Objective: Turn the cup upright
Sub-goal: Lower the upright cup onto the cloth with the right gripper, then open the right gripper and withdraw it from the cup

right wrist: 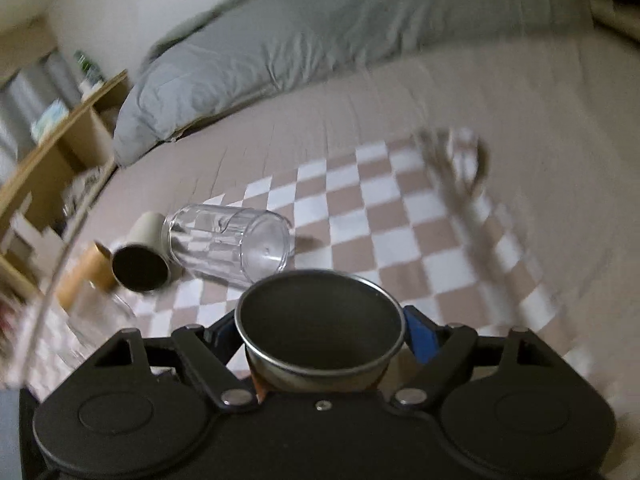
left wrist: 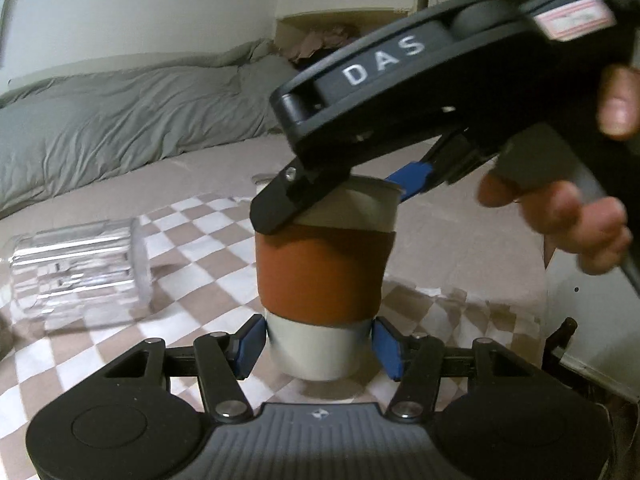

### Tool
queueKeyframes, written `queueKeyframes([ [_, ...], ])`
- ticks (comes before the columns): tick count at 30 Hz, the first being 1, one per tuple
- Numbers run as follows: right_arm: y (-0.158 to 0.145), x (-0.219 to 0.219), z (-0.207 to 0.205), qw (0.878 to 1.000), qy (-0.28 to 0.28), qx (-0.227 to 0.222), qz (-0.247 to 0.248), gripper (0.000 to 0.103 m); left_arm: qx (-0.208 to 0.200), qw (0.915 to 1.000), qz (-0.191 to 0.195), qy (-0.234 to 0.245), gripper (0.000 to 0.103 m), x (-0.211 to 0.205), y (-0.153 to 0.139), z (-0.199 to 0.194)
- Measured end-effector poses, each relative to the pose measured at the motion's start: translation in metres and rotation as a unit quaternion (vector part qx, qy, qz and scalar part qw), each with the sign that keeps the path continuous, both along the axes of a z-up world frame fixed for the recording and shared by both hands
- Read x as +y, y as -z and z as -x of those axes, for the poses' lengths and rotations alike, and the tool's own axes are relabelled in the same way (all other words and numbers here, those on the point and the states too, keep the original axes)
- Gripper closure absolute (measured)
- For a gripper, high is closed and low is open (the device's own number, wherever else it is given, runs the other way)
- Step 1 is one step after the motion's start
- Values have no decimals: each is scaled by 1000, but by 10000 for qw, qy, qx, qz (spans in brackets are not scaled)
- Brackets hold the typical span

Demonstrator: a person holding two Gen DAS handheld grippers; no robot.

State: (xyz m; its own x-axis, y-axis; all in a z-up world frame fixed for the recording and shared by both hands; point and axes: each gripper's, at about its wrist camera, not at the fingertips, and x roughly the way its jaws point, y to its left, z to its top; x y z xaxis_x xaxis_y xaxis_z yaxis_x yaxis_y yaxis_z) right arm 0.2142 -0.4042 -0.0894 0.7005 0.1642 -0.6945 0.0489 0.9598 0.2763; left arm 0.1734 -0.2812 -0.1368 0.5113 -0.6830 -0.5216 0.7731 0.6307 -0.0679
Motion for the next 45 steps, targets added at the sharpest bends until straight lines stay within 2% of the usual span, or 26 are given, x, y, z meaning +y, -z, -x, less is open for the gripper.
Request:
queueKeyframes([
  [8, -12, 4, 29, 9962, -16, -292, 824, 19, -510, 9987, -29, -13, 44, -21, 11, 7],
  [14, -7, 17, 37, 9872, -73, -289, 1566, 19, -695, 9976, 8, -45, 44, -36, 21, 2],
  [18, -4, 20, 35, 9815, -49, -323, 1884, 19, -639, 9979, 42, -67, 44, -41, 25, -3],
  [24, 3, 12, 28, 9866, 27, -204, 1621, 19, -365, 9992, 47, -122, 43, -37, 26, -7],
  [25, 2, 12, 27, 9875, 38, -201, 1561, 19, -275, 9995, 59, -145, 39, -36, 26, -8],
  [26, 2, 11, 26, 9884, 49, -192, 1505, 19, -194, 9996, 79, -184, 29, -34, 25, -10],
  [28, 2, 9, 24, 9903, 87, -172, 1375, 18, -156, 9994, 140, -267, 23, -29, 23, -11],
  [33, -2, 9, 25, 9927, 115, -216, 1183, 10, -45, 9993, 184, -323, 22, -20, 13, -8],
  [40, -20, 14, 38, 9916, 244, -427, 1199, 7, -12, 9989, 202, -424, 20, -3, -10, 5],
  [45, -43, 15, 62, 9926, 443, -706, 886, 4, -38, 9979, 166, -626, 19, 17, -34, 17],
])
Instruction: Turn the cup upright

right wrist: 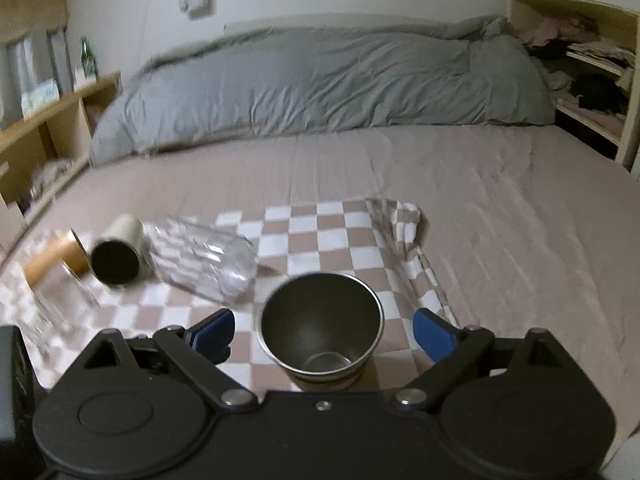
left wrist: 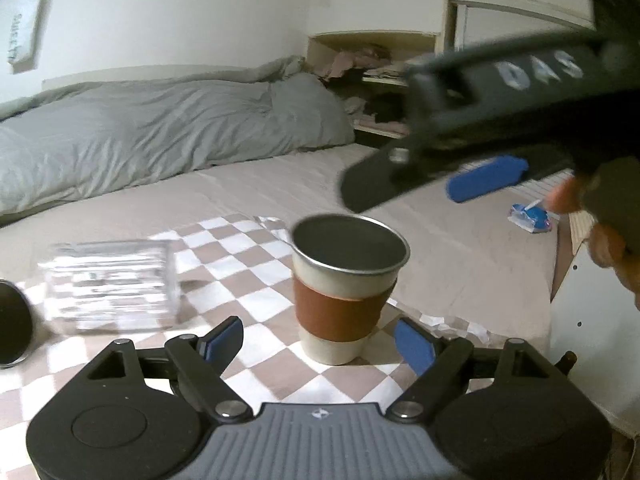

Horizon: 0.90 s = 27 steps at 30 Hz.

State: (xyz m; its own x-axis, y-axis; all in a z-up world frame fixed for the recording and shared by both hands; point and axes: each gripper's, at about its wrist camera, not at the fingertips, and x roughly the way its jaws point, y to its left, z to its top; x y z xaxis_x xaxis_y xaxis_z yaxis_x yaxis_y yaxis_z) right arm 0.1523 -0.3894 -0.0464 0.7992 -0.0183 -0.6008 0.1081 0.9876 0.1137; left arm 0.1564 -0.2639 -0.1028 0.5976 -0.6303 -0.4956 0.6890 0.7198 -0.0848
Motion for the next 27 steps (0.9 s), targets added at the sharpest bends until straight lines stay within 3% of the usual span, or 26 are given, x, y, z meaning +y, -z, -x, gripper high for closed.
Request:
queueKeyframes([
  [5, -17, 11, 32, 9995, 111, -296, -33, 2, 55, 9995, 73, -314, 14, 29, -27, 12],
  [11, -29, 27, 66, 9978, 280, -595, 106, 0, -163, 9982, 28, -577, 9, 58, -54, 38],
  [19, -40, 55, 103, 9964, 281, -779, 181, 0, -311, 9951, -28, -943, 0, 103, -83, 67],
  [27, -37, 77, 139, 9948, 515, -859, 196, 0, -345, 9918, -152, -1222, 0, 141, -101, 91],
])
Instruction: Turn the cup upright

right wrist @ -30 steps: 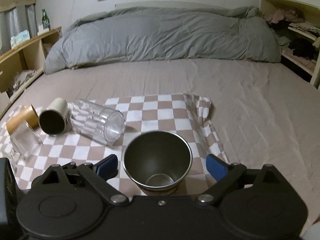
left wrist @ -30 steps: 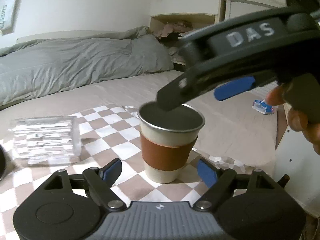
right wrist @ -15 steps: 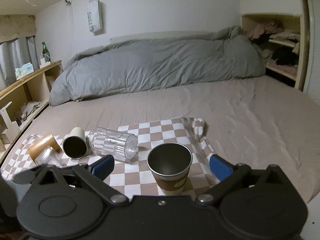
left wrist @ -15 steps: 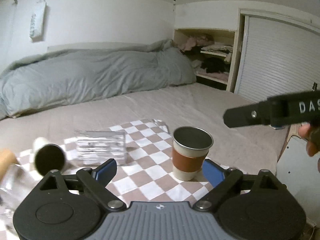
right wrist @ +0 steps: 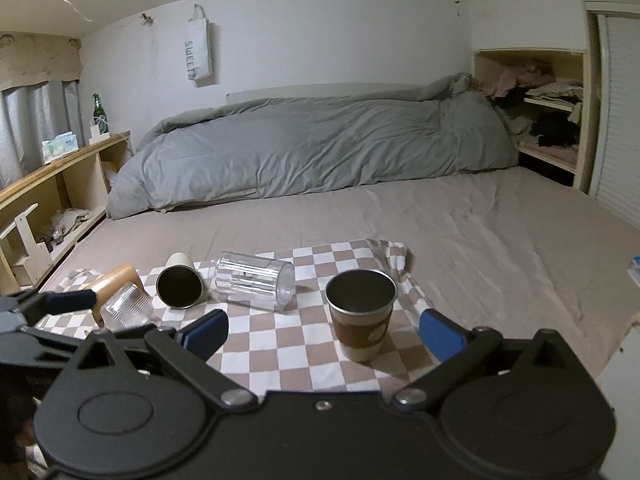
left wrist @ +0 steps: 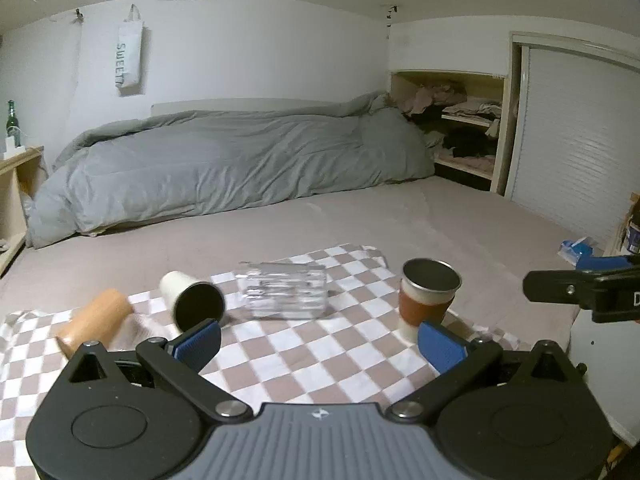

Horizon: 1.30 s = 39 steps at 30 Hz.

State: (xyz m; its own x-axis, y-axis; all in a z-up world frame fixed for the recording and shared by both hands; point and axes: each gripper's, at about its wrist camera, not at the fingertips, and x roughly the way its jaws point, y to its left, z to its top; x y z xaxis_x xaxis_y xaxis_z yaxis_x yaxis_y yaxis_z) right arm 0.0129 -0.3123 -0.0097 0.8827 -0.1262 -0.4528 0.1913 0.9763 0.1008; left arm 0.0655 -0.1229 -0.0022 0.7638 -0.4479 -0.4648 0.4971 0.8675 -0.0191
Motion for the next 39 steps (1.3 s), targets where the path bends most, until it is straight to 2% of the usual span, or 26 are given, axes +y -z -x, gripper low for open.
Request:
queueKeyframes([
  [10, 13, 26, 31, 9997, 41, -139, 186, 0, 59, 9996, -125, -235, 0, 27, 3, 26],
  [16, 26, 34, 42, 9999, 24, -30, 120, 0, 46, 9992, -239, -314, 0, 37, 6, 37],
  [26, 38, 36, 52, 9999, 42, 94, 91, 0, 78, 9988, -345, -332, 0, 36, 10, 44],
  [39, 40, 34, 54, 9999, 43, 129, 43, 0, 113, 9986, -371, -356, 0, 34, 12, 43],
])
